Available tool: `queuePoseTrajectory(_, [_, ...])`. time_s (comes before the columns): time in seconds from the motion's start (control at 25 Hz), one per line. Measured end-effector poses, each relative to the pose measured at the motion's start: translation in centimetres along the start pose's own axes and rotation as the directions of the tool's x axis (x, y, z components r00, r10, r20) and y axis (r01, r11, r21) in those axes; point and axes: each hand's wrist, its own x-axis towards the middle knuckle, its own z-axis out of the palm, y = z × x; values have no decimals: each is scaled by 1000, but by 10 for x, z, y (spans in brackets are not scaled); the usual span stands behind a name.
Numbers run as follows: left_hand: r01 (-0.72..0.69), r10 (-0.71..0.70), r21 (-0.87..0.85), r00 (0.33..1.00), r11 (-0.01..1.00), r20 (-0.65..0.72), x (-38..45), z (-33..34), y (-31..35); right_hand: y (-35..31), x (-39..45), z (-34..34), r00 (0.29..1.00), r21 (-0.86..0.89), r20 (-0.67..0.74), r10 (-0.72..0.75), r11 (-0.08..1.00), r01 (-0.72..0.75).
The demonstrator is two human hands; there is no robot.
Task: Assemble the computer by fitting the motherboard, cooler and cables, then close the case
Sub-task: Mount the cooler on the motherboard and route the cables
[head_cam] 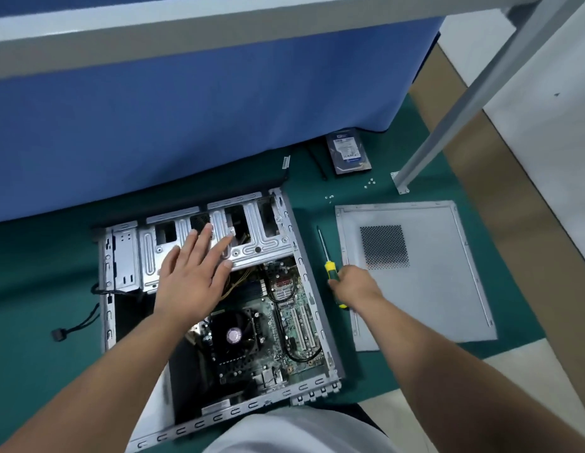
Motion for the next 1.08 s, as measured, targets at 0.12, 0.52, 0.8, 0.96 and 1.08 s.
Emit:
queuePoseTrajectory(0.12, [-7, 8, 6, 1000, 1000, -18, 1, 5, -5, -1, 3, 15, 999, -123, -50, -17, 992, 11])
queuePoseTrajectory(0.52, [-69, -57, -492, 970, 868, -236, -37, -16, -23, -3, -33, -8, 967, 26, -194, -163, 985, 171])
queuePoseTrajectory(0.8, [-31, 22, 21, 948, 999, 318, -85, -16, -51, -43, -108, 0, 666, -37, -533, -522, 801, 598])
queuePoseTrajectory(0.96, [77, -102, 72, 882, 994, 460, -59, -18, -40, -51, -108, 25, 620, -392, -384, -685, 728, 562])
queuePoseTrajectory(1.08, [86, -148, 141, 843, 986, 517, -52, -19, -36, -42, -106, 43, 625, -475, -369, -688, 717, 509])
